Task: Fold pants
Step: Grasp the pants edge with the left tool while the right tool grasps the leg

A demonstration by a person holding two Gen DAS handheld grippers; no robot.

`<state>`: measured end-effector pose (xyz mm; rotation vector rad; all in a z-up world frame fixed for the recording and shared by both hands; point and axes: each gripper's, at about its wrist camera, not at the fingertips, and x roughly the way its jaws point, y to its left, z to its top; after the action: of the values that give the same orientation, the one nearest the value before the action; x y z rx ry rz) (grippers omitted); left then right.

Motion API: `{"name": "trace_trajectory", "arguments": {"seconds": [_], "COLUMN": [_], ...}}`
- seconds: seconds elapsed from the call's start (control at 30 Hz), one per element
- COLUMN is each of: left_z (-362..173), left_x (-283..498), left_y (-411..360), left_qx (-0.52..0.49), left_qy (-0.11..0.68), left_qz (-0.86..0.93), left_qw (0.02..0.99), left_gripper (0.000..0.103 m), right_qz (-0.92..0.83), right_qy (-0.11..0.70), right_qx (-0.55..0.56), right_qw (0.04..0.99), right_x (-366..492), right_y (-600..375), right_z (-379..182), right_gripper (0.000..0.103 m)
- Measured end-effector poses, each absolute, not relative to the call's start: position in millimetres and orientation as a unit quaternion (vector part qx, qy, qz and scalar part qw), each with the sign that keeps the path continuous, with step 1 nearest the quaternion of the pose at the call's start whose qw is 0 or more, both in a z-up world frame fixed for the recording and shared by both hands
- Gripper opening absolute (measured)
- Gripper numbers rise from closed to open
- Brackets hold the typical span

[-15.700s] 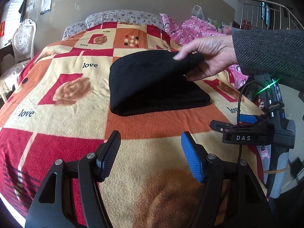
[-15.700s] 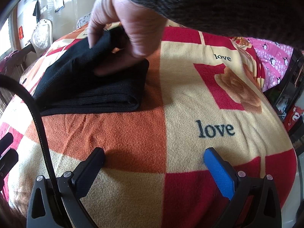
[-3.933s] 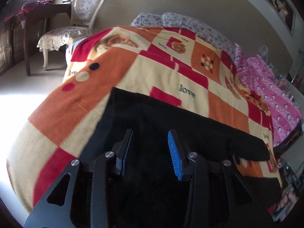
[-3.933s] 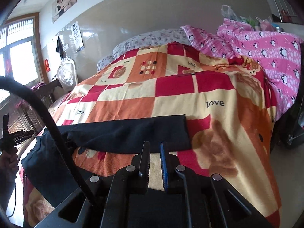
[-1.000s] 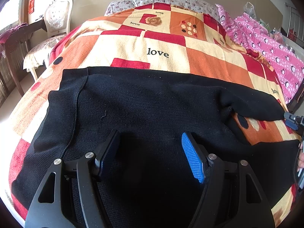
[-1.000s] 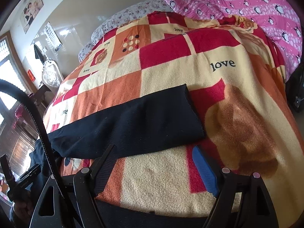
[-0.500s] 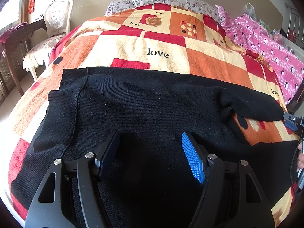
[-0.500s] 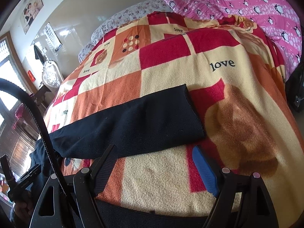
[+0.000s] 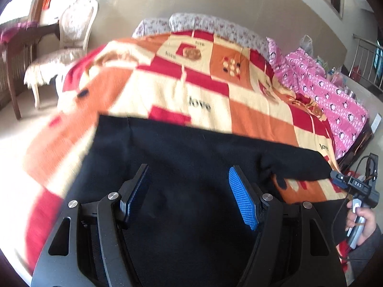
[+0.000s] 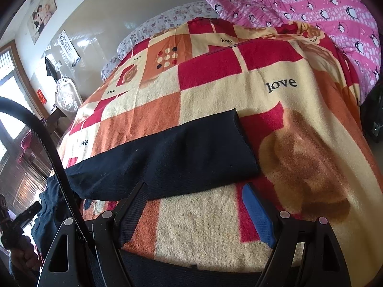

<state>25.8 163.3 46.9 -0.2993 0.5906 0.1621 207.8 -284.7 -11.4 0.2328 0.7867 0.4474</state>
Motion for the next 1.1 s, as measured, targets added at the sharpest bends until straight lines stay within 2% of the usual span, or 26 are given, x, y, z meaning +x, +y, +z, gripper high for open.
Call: {"name": "trace_trajectory", "arguments": {"seconds": [0.13, 0.3, 0.5, 0.67, 0.83, 0.87, 0.9, 0.93, 1.0, 1.03, 1.1], "left_z": [71.1, 46.7, 27.8, 2.2, 2.8, 2.9, 3.3, 3.2, 5.1, 6.9, 11.7], "left_x": [52.2, 111.7, 138.0, 147.3, 145.2, 142.7, 141.1, 139.6, 135.1, 132.8, 127.9], "left_y": [215.1, 282.4, 316.3, 316.7, 329.3, 330.7, 329.7, 328.6, 322.3, 319.0, 313.2], "left_qx": [-0.074, 0.004, -0.089, -0.096, -0.124, -0.128, -0.127, -0.126, -0.114, -0.107, -0.094], "left_qy": [0.320, 0.444, 0.441, 0.468, 0.450, 0.447, 0.445, 0.444, 0.440, 0.437, 0.428], "left_qz": [0.048, -0.003, -0.055, -0.072, -0.076, -0.074, -0.070, -0.067, -0.064, -0.060, -0.050], "left_qw": [0.943, 0.896, 0.891, 0.875, 0.881, 0.882, 0.884, 0.885, 0.889, 0.891, 0.898], "left_gripper": [0.068, 0.068, 0.068, 0.068, 0.066, 0.064, 0.052, 0.036, 0.025, 0.014, 0.012], "right_qz": [0.218, 0.225, 0.227, 0.228, 0.227, 0.226, 0.226, 0.226, 0.225, 0.225, 0.225], "right_qy": [0.378, 0.378, 0.378, 0.384, 0.386, 0.386, 0.386, 0.386, 0.384, 0.384, 0.384], "right_qx": [0.108, 0.107, 0.106, 0.104, 0.104, 0.104, 0.104, 0.104, 0.105, 0.105, 0.106], "right_qw": [0.893, 0.892, 0.891, 0.889, 0.888, 0.888, 0.888, 0.889, 0.889, 0.889, 0.889], "right_x": [207.9, 207.8, 208.0, 210.5, 211.3, 211.5, 211.5, 211.4, 211.6, 211.4, 212.2], "right_y": [-282.4, -281.5, -280.5, -278.5, -278.5, -278.7, -278.8, -278.9, -279.1, -279.6, -279.5], "right_z": [-10.5, -10.5, -10.3, -11.1, -11.4, -11.3, -11.3, -11.3, -11.0, -11.1, -11.3], "right_gripper": [0.080, 0.080, 0.080, 0.080, 0.080, 0.080, 0.080, 0.080, 0.080, 0.080, 0.080]}}
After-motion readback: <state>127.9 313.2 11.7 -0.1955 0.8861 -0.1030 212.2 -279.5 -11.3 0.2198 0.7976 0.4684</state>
